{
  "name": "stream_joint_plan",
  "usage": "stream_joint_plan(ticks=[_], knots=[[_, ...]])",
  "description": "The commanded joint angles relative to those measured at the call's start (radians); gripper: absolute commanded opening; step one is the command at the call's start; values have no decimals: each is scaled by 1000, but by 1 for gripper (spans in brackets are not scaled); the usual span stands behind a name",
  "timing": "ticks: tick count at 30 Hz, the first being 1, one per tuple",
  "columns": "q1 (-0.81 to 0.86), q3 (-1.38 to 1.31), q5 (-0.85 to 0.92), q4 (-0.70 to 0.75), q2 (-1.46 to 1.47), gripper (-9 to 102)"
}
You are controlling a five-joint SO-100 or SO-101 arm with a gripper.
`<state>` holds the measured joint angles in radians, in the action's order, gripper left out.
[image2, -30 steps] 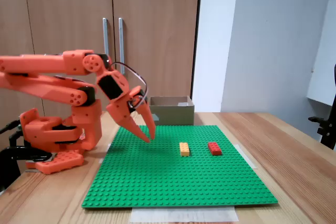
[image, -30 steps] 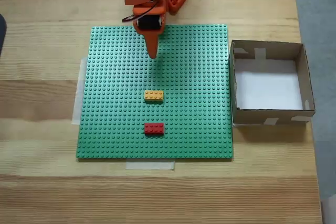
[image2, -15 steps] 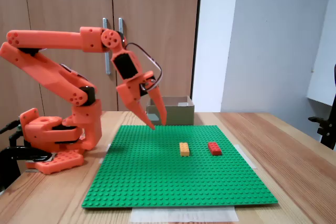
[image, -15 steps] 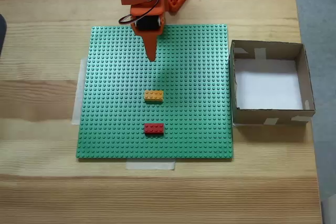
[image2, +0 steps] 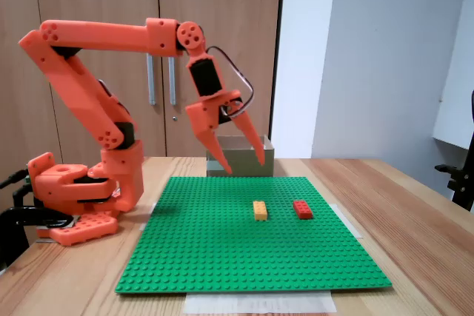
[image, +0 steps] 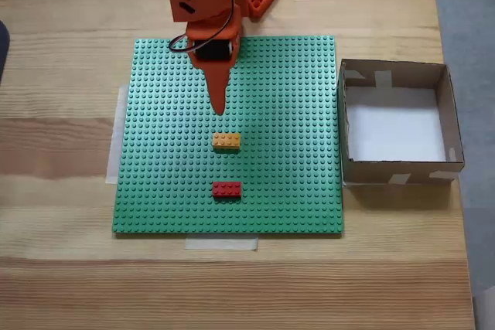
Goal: Pick the yellow lego block and put it in the box.
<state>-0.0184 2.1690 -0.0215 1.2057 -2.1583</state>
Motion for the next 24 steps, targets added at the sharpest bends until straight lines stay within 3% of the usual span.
stream_joint_plan(ticks=[1, 24], knots=[[-8, -77, -15, 8, 38, 27], [-11, -357, -9, 40, 505, 26]])
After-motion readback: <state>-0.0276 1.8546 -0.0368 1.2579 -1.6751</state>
